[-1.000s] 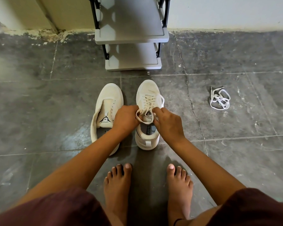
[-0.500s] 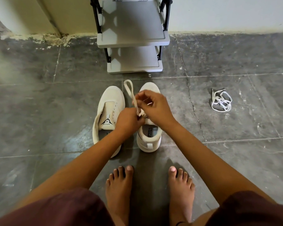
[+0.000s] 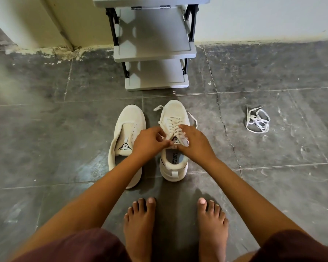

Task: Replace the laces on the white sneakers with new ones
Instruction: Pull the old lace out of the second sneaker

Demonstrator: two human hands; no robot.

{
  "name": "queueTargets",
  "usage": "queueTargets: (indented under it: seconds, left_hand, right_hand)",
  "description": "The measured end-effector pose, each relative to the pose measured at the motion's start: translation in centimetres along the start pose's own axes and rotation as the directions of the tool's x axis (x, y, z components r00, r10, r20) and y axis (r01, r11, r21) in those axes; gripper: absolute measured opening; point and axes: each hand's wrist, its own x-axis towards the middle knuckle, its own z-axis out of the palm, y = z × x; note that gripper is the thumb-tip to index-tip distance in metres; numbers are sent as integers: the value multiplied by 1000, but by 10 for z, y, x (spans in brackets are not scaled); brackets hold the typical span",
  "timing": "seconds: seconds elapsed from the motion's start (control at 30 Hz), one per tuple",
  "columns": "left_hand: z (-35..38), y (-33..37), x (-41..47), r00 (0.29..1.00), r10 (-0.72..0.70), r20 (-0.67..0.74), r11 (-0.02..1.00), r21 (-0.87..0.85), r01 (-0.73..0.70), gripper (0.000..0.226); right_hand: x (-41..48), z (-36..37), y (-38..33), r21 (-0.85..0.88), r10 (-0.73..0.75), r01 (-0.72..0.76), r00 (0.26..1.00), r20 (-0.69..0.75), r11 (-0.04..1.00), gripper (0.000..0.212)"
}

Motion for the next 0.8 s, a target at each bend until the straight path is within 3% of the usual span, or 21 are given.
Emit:
queueTargets:
  seconds: [0.07,0.17,0.37,0.43,0.6,0.7,0.8]
  left_hand:
    - [1,2,-2,998,51,-30,995,89,-48,27]
    - [0,0,-4,992,93,-90,977,201,-73,20]
    - [-5,-9,1,995,-50,-81,996,69,56,17]
    - [-6,-8,2,997,-41,-62,995,83,46,16]
    - [-5,0,-3,993,103,-55,989,109,-96,22]
    - [-6,2,-2,993,108,-56,989,107,-101,24]
    - [-6,0,-1,997,61,-42,997,55,-58,18]
  right_hand:
    - [-1,5,7,30,-16,18,997,-70,999,62]
    - [0,6,14,235,40,-13,993,-112,972,49]
    - [-2,4,28,418,38,-7,997,-67,908,36]
    - [-2,3,26,362,-7,32,998,-69,932,37]
    - [-1,5,17,-25,-180,179,981,-72,984,51]
    - [0,7,10,-128,-178,171,983,-43,977,47]
    - [4,5,7,-110,-131,126,991,-36,986,42]
